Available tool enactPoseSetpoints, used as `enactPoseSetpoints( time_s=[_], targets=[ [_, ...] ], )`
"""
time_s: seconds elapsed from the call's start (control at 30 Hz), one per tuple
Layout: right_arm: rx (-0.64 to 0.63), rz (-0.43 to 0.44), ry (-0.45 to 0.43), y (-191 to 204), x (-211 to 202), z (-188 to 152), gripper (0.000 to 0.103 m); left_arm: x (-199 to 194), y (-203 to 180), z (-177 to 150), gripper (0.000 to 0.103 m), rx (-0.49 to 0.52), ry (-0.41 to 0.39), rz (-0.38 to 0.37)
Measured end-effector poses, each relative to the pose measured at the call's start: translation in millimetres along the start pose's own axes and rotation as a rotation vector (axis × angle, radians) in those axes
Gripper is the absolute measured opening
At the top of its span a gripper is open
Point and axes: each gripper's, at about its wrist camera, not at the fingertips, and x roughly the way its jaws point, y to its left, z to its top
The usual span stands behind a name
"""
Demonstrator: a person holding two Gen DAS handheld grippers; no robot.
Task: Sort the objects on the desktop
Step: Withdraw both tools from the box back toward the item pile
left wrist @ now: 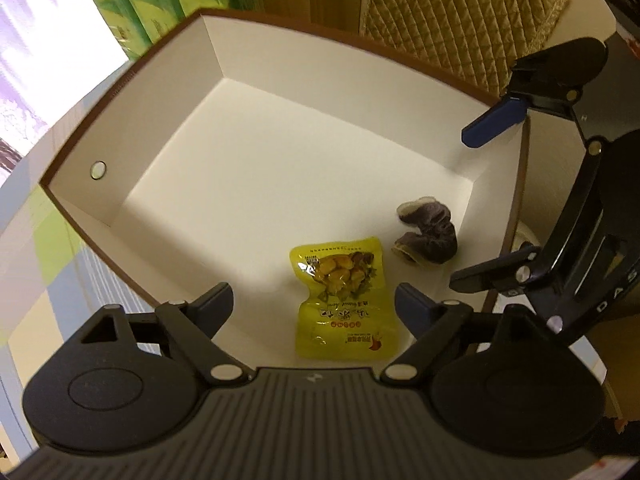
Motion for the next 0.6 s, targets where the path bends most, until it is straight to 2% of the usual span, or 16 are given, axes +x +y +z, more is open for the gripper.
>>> enactPoseSetpoints(
  time_s=[0.1,0.23,0.6],
  targets=[
    [-0.007,-0.028,-0.031,5,-8,-4,0.101,-10,-2,-2,0.094,-0.006,-0.026,0.027],
    [-0.008,-0.051,-0.066,13,-16,-8,0.101,-21,-4,-7,0.095,-0.007,-0.054,0.057],
    [0.049,-0.099,-0.158,33,-48,-20,0.101,-57,-8,-31,0.095,-0.013,-0.131,0.06]
  ],
)
